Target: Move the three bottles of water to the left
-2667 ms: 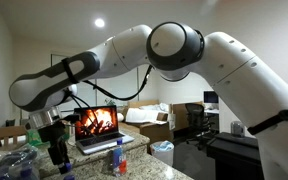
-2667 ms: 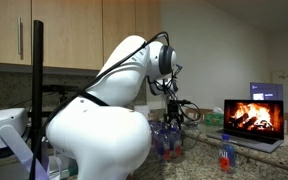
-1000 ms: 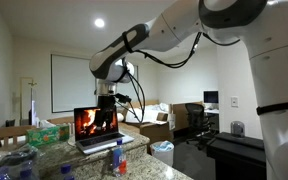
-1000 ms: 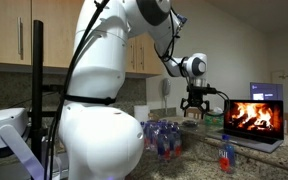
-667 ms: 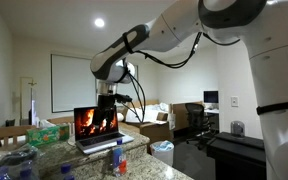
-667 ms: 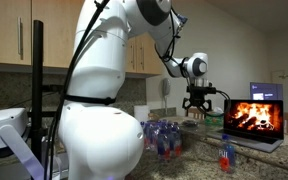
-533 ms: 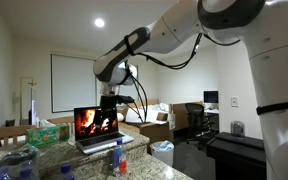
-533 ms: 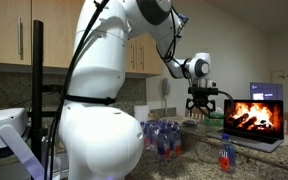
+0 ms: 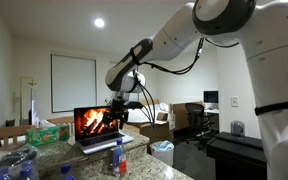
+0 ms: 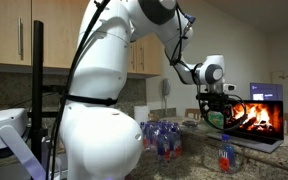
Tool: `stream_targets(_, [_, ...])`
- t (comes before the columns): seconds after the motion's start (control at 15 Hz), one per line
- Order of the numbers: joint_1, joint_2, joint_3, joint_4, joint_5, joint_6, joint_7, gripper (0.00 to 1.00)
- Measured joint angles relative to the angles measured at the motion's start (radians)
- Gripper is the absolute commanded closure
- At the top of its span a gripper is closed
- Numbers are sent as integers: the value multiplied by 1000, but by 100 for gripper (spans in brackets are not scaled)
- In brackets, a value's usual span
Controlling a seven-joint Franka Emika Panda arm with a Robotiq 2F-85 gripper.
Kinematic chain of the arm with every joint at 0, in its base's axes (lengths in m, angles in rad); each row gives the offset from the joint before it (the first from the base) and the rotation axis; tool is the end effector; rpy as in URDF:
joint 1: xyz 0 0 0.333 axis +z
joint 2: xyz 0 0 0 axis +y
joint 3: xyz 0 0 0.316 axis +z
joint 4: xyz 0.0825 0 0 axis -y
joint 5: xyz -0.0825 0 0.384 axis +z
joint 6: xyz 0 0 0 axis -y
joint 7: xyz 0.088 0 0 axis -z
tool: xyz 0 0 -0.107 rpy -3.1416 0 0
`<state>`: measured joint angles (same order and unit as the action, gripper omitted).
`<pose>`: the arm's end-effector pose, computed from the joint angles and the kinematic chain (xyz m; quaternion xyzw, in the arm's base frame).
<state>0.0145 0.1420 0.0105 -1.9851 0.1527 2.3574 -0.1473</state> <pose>0.6060 0.0170 0.4175 -0.9909 -0.0378 -0.1180 0.0533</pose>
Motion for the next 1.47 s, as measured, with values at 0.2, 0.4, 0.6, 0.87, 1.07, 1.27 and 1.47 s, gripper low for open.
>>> stream_targets(0.2, [0,16,-22,0,-9,24,153,0])
stream_targets(0.4, [2,34,-29,0,-15,58,279,0])
stream_targets(0.6, [5,58,-30,3,-24,70,372,0])
stream_targets(0.87, [8,94,-30,11,-26,68,423,0])
stream_targets(1.07, [9,118,-32,23,-33,53,435,0])
stream_targets(1.27, [9,130,-38,48,-49,5,447,25])
stream_targets(1.47, [9,141,-40,87,-57,-74,448,42])
